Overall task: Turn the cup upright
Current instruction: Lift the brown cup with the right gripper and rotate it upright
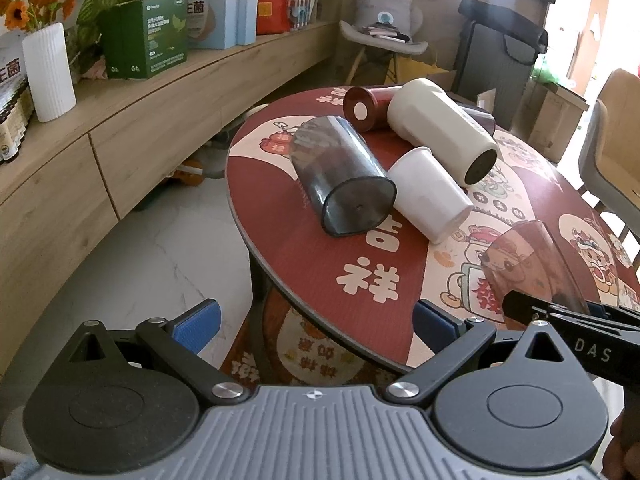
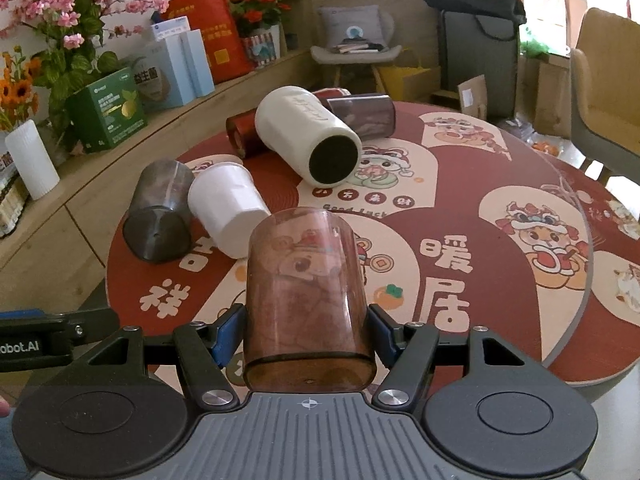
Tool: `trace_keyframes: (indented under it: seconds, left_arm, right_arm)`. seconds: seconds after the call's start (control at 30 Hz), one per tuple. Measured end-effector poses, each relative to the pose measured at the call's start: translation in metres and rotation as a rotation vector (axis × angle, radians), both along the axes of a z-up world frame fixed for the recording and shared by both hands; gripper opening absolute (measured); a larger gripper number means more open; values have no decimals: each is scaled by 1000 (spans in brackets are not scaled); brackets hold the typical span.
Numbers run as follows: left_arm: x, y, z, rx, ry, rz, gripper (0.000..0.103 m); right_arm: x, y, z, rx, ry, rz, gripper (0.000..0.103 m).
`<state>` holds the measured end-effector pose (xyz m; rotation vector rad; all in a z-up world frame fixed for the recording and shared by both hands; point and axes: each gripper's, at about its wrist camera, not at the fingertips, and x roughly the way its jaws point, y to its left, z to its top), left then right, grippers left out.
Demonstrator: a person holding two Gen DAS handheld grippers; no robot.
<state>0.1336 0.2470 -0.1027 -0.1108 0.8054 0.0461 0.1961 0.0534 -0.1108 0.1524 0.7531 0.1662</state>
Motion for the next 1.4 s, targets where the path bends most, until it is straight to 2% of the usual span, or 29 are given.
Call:
trace_keyframes:
  seconds: [0.13, 0.27, 0.4, 0.53, 0.67, 0.9, 1.1, 1.2, 1.33, 1.4]
  left_arm:
    - [1, -2, 0, -1, 3, 0, 103]
    - [-1, -4, 2, -3, 11, 2, 103]
    - [-5, -5, 6, -7, 17, 7, 103]
    - [-5, -10, 14, -20, 18, -3, 103]
    - [-1, -23, 22, -23, 16, -25, 103]
    - [9, -57, 38, -37, 15, -86, 103]
    - [34, -90, 41, -79, 59, -124, 102]
    - [43, -109, 39, -71, 66, -144, 102]
    - [53, -130, 31, -22, 81, -158, 102]
    - [57, -135, 26, -15, 98, -154, 97]
  right_arm:
    - [-2, -3, 0, 2, -14, 13, 64]
    - [-8, -5, 8, 7, -53, 32, 76]
    - [-16, -10, 21, 12, -101, 37, 80]
    - [-27, -31, 36, 52, -171, -6, 84]
    - [-34, -55, 46, 52, -237, -62, 94]
    - [-24, -97, 27, 0, -233, -204, 94]
    - [-3, -114, 2, -84, -215, -223, 89]
    - [5, -119, -2, -111, -200, -218, 87]
    - [5, -125, -3, -105, -182, -231, 86]
    - [5, -129, -3, -116, -183, -235, 86]
